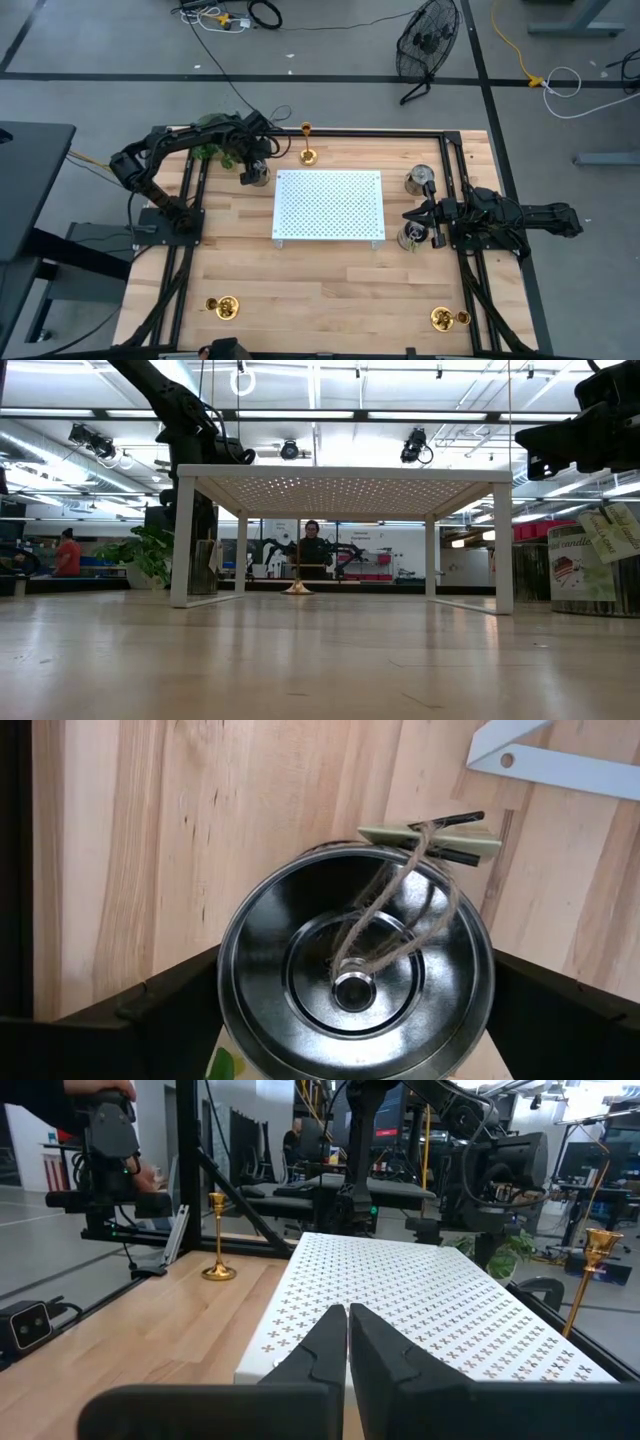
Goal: Pick & Place candle stick holders
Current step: Put the left metal lid scented candle on the shelf
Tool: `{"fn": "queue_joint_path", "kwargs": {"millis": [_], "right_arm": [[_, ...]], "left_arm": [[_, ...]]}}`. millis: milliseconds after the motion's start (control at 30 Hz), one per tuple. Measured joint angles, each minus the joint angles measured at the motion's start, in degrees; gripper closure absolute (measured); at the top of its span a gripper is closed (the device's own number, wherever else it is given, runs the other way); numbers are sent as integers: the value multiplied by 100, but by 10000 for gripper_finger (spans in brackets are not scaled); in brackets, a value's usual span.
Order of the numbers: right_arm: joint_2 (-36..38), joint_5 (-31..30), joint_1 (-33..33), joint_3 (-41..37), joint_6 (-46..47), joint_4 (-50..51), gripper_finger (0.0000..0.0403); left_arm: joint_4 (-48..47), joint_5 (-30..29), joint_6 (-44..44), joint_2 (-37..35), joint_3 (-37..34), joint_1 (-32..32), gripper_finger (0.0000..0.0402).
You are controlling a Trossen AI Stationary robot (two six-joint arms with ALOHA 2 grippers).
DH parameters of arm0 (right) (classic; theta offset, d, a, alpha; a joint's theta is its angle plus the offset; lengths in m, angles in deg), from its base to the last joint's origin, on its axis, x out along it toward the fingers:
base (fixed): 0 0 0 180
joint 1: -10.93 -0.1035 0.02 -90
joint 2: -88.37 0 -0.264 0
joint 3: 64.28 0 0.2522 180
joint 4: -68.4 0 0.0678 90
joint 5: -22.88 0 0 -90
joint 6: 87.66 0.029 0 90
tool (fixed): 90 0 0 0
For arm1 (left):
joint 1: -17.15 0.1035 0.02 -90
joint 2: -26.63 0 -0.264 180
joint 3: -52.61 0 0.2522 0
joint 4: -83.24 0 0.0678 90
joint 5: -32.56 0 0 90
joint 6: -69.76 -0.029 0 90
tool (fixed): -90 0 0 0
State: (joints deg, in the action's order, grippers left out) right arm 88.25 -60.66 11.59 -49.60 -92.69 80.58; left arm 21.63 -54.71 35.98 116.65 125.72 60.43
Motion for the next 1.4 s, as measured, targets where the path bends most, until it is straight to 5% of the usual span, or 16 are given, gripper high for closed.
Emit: {"fn": "queue_joint_path", "kwargs": {"millis": [667, 1400], "right_arm": [[0, 2, 0, 1, 1, 1, 382], [0, 0, 0, 1, -1, -1, 382]], "left_arm": [[-149, -17, 8, -51, 0, 0, 23], [-1174, -158, 483, -915, 229, -45, 23]]}}
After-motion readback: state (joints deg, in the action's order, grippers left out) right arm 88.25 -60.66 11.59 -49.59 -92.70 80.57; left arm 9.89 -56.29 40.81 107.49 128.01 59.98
